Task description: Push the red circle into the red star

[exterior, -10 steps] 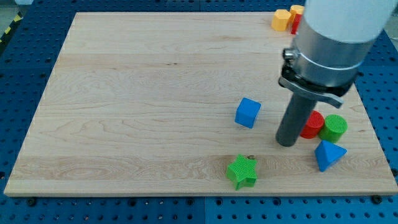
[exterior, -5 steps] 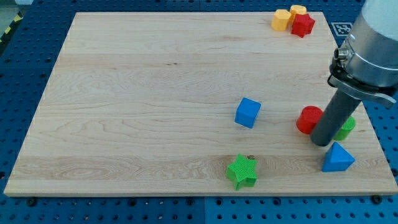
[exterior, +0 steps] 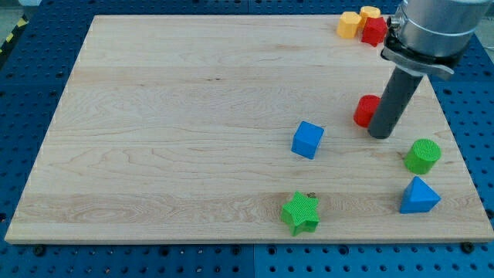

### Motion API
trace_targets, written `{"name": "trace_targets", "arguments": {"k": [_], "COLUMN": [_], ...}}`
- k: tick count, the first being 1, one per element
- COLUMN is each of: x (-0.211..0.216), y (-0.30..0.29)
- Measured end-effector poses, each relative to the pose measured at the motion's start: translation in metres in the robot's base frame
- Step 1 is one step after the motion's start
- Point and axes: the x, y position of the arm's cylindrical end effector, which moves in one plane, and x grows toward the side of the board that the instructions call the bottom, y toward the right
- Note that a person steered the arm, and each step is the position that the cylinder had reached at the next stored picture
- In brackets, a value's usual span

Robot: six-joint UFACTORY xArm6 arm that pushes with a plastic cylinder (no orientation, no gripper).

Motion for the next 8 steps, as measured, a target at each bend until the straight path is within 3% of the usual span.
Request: {"name": "trace_targets", "arguments": {"k": [3,5,8], "x": [-0.079,-0.065,-0.09], "y": [-0.017,-0.078,-0.043]}}
